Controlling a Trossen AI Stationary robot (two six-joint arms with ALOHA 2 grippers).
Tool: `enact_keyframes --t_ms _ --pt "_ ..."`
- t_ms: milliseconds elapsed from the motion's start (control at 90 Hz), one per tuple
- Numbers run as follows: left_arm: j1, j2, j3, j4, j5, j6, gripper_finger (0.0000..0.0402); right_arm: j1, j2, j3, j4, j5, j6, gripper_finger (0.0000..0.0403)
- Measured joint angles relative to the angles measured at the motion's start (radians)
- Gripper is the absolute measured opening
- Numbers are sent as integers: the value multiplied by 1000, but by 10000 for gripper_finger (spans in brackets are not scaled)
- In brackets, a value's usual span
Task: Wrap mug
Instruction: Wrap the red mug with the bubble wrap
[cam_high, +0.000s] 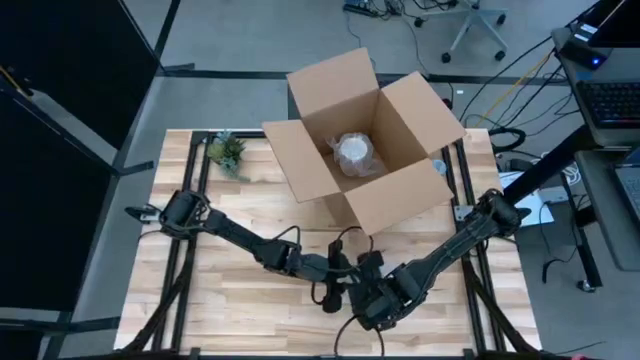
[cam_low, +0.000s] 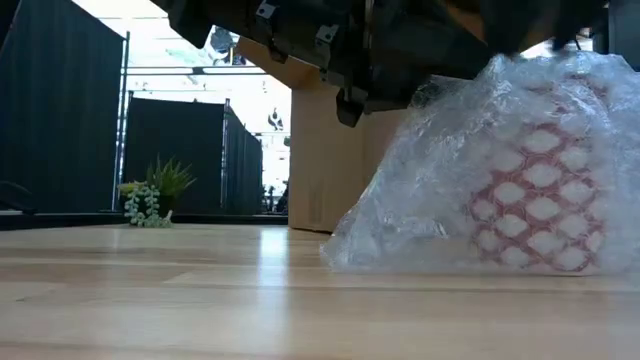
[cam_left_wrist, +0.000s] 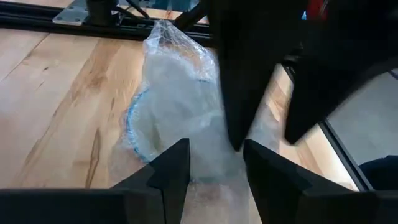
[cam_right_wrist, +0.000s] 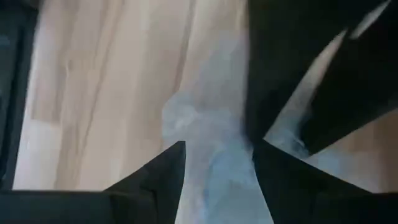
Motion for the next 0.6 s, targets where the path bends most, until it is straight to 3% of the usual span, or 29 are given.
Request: enact_keyframes --t_ms 178,411,600 --pt "0 0 0 3 0 0 141 -2 0 -106 83 2 95 174" --pt "0 1 -3 14 0 4 141 -30 -7 -269 349 -15 117 173" --pt "0 1 -3 20 5 0 141 -47 -26 -210 248 -105 70 173"
